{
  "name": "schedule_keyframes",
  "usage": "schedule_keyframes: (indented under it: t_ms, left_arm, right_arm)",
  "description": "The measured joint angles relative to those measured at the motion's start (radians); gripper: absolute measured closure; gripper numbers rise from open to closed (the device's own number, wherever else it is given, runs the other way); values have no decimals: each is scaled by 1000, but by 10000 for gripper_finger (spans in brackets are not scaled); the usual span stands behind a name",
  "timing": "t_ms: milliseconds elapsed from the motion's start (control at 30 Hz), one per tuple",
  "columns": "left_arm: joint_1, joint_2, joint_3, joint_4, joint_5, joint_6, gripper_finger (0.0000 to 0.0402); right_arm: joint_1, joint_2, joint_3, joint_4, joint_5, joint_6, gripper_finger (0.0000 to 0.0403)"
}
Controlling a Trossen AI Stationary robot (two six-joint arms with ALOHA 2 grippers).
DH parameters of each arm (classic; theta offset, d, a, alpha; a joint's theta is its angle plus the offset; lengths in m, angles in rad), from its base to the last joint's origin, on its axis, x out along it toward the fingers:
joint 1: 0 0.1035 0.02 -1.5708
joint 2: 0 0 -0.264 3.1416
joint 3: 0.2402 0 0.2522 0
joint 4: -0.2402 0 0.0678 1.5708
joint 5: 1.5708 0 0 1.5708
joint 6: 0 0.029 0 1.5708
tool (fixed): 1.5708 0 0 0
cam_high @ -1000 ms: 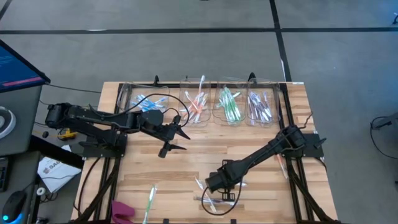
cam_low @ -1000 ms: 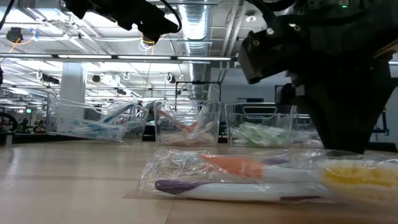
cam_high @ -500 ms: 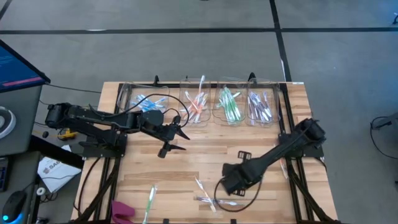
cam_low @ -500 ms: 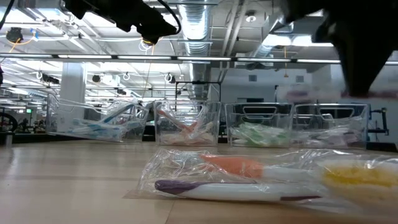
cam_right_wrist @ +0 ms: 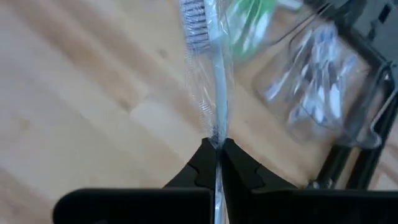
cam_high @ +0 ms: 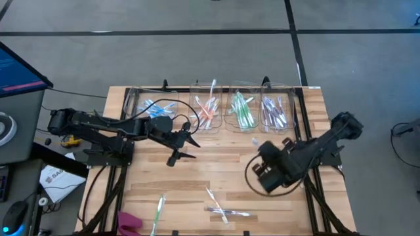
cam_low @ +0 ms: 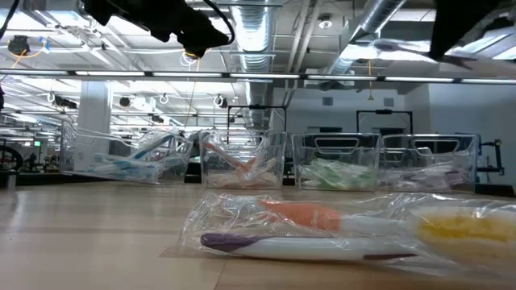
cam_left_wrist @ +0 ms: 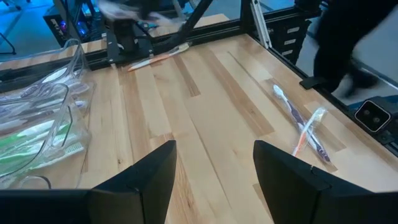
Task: Pick & Place Toothbrushes
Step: Put the violet toothbrush into the right transparent bin
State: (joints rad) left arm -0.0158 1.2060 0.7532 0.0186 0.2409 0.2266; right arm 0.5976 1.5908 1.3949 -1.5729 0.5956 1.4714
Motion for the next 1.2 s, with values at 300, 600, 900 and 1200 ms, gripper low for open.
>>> schedule_keyframes:
  t_ms: [300, 600, 900, 1200]
  left_arm:
    - [0, 0, -89, 60, 0, 0, 192]
    - [0, 0, -128, 129, 0, 4, 192]
    - [0, 0, -129, 132, 0, 4, 192]
    - [0, 0, -129, 132, 0, 4, 192]
  right_arm:
    - [-85, -175, -164, 2, 119, 101, 403]
    - [-248, -193, -210, 2, 238, 25, 403]
    - [-441, -195, -210, 3, 380, -146, 403]
    - [-607, -369, -305, 15, 422, -204, 403]
